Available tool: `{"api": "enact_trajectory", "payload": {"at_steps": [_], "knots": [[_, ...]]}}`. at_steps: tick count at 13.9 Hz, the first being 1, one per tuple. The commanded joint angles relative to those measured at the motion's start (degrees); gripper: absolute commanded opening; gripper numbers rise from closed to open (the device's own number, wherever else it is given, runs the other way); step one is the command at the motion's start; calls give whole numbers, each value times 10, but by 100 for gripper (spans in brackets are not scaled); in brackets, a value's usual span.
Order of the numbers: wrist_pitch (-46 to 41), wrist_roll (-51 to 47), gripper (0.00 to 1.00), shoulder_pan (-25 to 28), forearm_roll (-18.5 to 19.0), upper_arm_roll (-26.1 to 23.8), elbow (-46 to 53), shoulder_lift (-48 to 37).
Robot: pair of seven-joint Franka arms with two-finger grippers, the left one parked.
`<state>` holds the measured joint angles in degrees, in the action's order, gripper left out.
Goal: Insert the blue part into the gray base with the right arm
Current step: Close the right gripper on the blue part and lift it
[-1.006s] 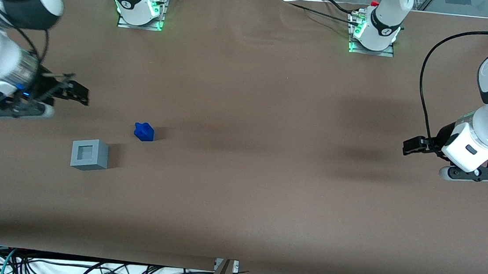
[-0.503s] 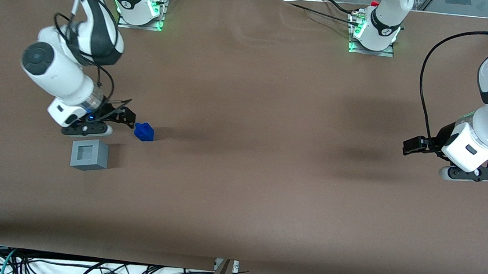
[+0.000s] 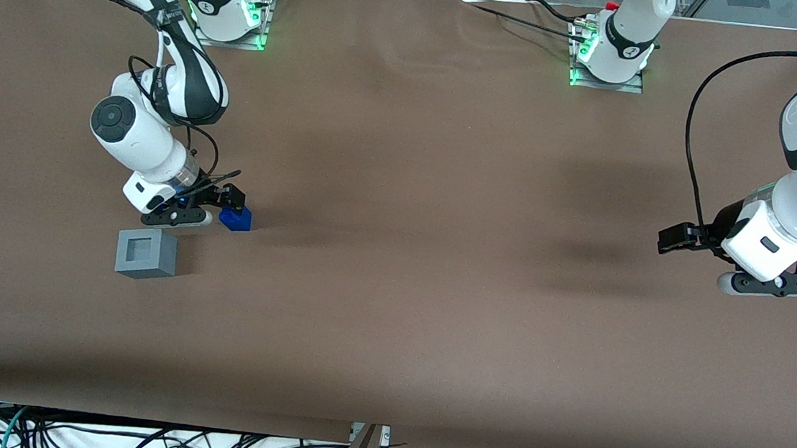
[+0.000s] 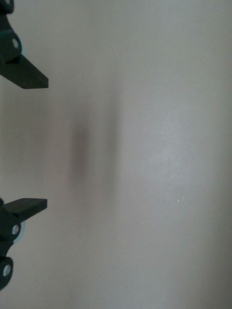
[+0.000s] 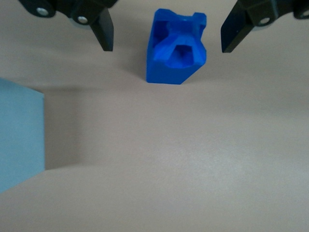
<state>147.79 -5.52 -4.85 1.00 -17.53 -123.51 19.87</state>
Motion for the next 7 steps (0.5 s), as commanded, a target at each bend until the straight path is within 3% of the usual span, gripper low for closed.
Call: {"api": "enact_trajectory", "payload": {"at_steps": [1, 7], "knots": [[13, -20, 99, 12, 5, -6, -7, 2], [23, -110, 98, 23, 122, -5, -5, 19]]}}
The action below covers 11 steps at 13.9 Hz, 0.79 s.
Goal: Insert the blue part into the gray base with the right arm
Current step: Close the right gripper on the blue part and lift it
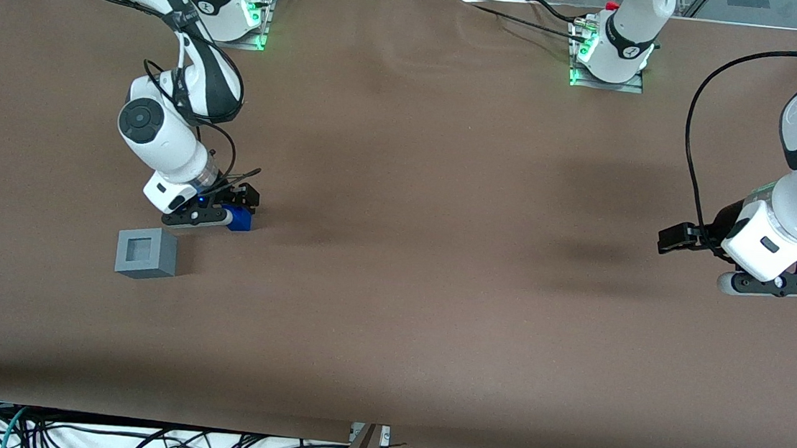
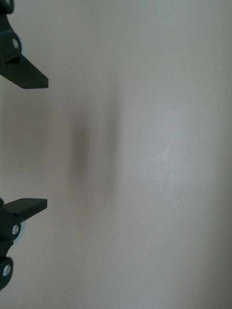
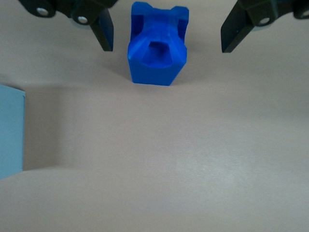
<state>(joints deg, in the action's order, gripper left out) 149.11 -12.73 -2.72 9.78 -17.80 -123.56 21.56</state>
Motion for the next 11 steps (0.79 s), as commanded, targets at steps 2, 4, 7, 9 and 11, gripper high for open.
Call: {"api": "enact_trajectory", "payload": {"at_steps": [2, 4, 7, 9, 11], "knots": [[11, -41, 98, 2, 37, -2, -5, 6], [12, -42, 93, 1, 37, -2, -5, 9], [12, -47, 76, 1, 36, 0, -4, 16], [11, -48, 59, 0, 34, 0, -3, 16], [7, -45, 39, -1, 33, 2, 2, 16]]}}
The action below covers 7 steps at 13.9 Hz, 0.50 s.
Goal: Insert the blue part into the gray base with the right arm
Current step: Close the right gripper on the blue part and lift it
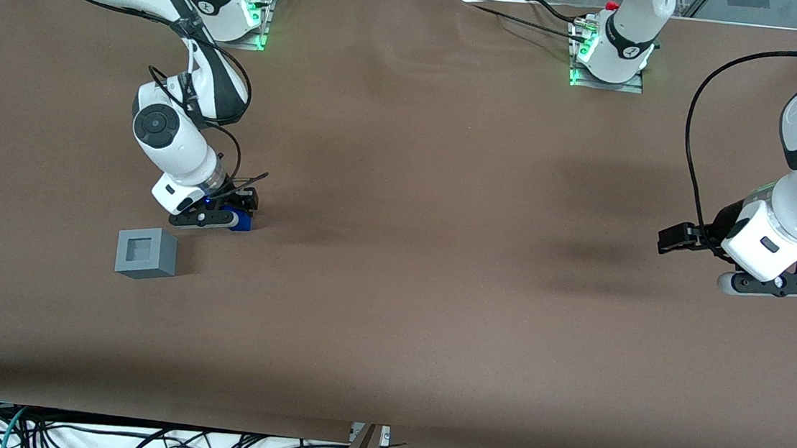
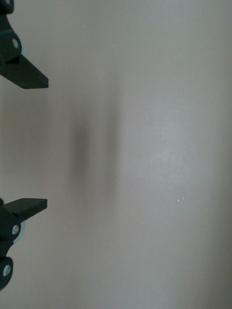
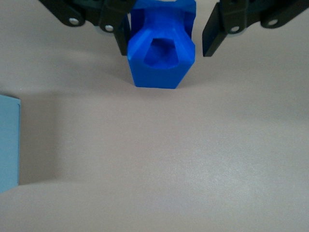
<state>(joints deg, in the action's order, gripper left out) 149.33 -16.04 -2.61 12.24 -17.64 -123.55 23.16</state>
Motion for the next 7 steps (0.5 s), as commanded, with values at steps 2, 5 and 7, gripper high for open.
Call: {"api": "enact_trajectory", "payload": {"at_steps": [2, 5, 7], "knots": [[-10, -4, 22, -3, 9, 2, 16, -6], [-117, 15, 19, -9, 7, 6, 70, -33], [-201, 69, 19, -20, 1, 15, 126, -39]]}}
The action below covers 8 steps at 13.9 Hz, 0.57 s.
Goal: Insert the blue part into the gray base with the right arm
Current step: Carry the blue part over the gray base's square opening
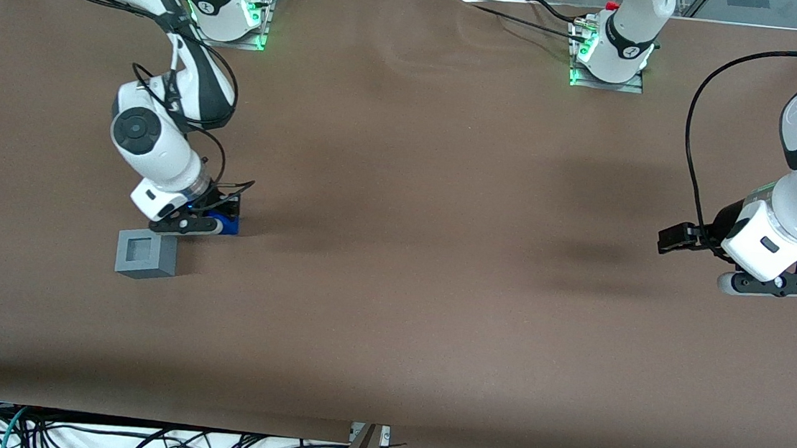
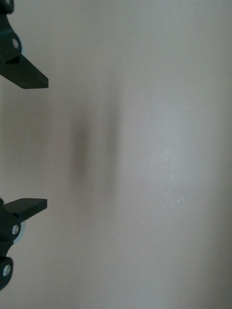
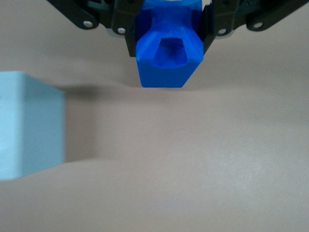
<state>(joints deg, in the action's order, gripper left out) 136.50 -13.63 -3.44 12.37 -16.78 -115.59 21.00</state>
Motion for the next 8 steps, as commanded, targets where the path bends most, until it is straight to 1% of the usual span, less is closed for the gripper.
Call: {"api": "enact_trajectory", "payload": {"at_steps": [1, 3, 4, 5, 8], "knots": [[-94, 82, 19, -13, -24, 22, 66, -18], [-114, 177, 19, -14, -87, 59, 93, -14], [-121, 214, 19, -16, -98, 76, 109, -9], [-130, 237, 19, -20, -99, 84, 125, -3], [-151, 250, 19, -31, -100, 93, 161, 21]]}}
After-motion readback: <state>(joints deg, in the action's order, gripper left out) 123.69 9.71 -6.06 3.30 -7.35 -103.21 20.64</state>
